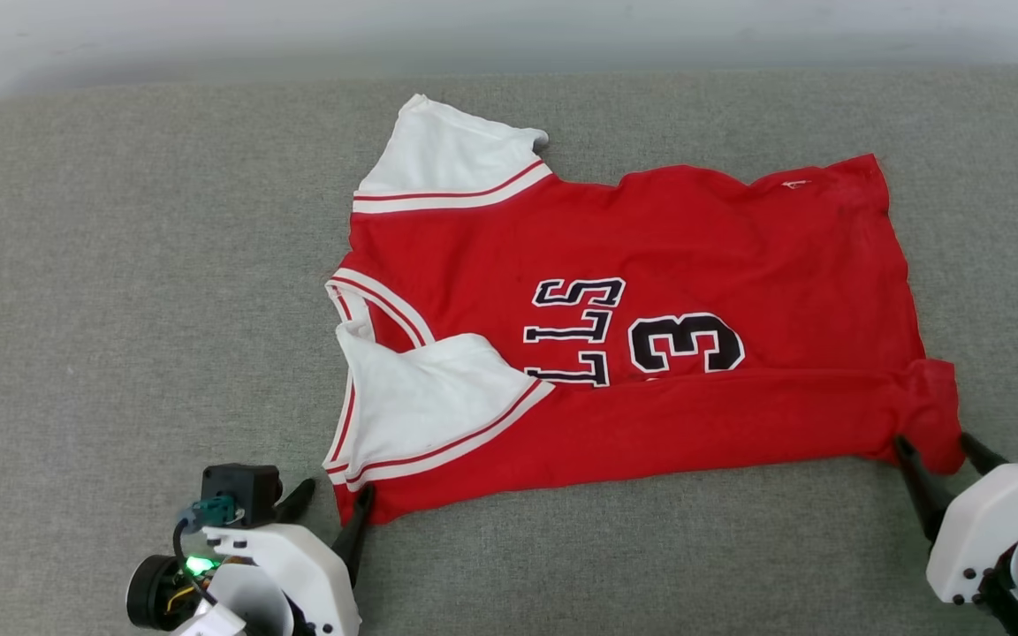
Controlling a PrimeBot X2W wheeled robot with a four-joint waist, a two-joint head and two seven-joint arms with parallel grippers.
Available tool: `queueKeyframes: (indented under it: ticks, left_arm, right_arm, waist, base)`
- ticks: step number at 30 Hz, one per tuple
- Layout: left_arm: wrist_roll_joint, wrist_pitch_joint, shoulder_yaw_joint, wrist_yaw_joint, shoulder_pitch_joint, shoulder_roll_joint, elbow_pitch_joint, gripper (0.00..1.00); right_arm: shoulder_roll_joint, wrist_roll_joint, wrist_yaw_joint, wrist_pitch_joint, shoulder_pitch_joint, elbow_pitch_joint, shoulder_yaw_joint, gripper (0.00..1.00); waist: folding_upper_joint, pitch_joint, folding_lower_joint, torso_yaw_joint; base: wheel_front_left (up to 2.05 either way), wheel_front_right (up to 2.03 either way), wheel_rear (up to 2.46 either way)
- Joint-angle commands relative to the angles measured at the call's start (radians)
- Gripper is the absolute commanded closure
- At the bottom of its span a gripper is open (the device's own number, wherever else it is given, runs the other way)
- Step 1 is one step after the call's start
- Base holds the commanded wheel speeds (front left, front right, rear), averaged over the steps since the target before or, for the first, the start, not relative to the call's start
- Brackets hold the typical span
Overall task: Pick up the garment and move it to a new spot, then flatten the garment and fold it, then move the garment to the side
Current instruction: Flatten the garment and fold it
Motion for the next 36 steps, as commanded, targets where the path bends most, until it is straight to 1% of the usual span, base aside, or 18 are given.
queueKeyframes:
  ticks: [1,3,4,5,6,9,12,18,21,23,27,36]
  left_arm:
    - [-0.011,0.041,-0.031,-0.018,0.01,-0.008,0.037,0.0]
    - [-0.019,0.061,-0.049,-0.04,0.014,-0.017,0.061,0.0]
    - [-0.022,0.063,-0.054,-0.047,0.013,-0.023,0.075,0.29]
    - [-0.024,0.068,-0.06,-0.054,0.011,-0.025,0.09,0.67]
    - [-0.027,0.069,-0.064,-0.062,0.011,-0.031,0.101,1.0]
    - [-0.032,0.034,-0.06,-0.082,0.006,-0.044,0.113,1.0]
    - [-0.029,-0.01,-0.039,-0.092,-0.003,-0.039,0.102,1.0]
    - [-0.032,-0.083,0.007,-0.081,0.003,-0.016,0.027,1.0]
    - [-0.029,-0.094,0.016,-0.078,0.008,-0.005,-0.023,1.0]
    - [-0.02,-0.102,0.015,-0.078,0.008,0.002,-0.057,1.0]
    - [-0.007,-0.107,0.01,-0.076,0.007,0.011,-0.104,1.0]
    - [0.004,-0.086,-0.011,-0.079,-0.016,0.011,-0.141,1.0]
  right_arm:
    - [-0.014,-0.006,-0.001,-0.01,-0.008,-0.009,-0.003,0.0]
    - [-0.025,-0.012,-0.001,-0.021,-0.007,-0.012,0.007,0.0]
    - [-0.032,-0.011,-0.001,-0.024,-0.006,-0.013,0.015,0.0]
    - [-0.037,-0.008,-0.001,-0.026,-0.005,-0.013,0.021,0.0]
    - [-0.043,-0.005,-0.001,-0.028,-0.002,-0.013,0.026,0.0]
    - [-0.07,-0.019,-0.001,-0.028,0.009,-0.014,0.036,0.0]
    - [-0.095,-0.041,-0.001,-0.024,0.02,-0.004,0.04,0.0]
    - [-0.096,-0.052,-0.001,0.022,0.021,0.016,0.022,0.0]
    - [-0.111,-0.091,-0.001,0.039,0.011,0.043,0.009,0.0]
    - [-0.097,-0.104,-0.001,0.051,-0.003,0.067,-0.003,0.0]
    - [-0.096,-0.15,-0.001,0.063,-0.025,0.113,-0.008,0.0]
    - [-0.063,-0.143,-0.001,0.078,-0.059,0.224,-0.024,0.0]
  waist:
    - [0.0,0.008,0.0001,-0.004]
    - [0.0,0.011,0.0001,-0.002]
    - [0.0,0.01,0.0001,-0.001]
    - [0.0,0.008,0.0001,0.0]
    - [0.0,0.004,0.0001,0.002]
    - [0.0,-0.012,0.0001,0.01]
    - [0.0,-0.031,0.0001,0.02]
    - [0.0,-0.046,0.0001,0.043]
    - [0.0,-0.039,0.0001,0.059]
    - [0.0,-0.031,0.0001,0.069]
    - [0.0,-0.015,0.0001,0.084]
    - [0.0,0.021,0.0001,0.106]
  base:
    - [0.0,0.0,0.0]
    - [0.0,0.0,0.0]
    - [0.0,0.0,0.0]
    - [0.0,0.0,0.0]
    - [0.0,0.0,0.0]
    - [0.0,0.0,0.0]
    - [0.0,0.0,0.0]
    - [0.0,0.0,0.0]
    - [0.0,0.0,0.0]
    - [0.0,0.0,0.0]
    - [0.0,0.0,0.0]
    - [0.0,0.0,0.0]
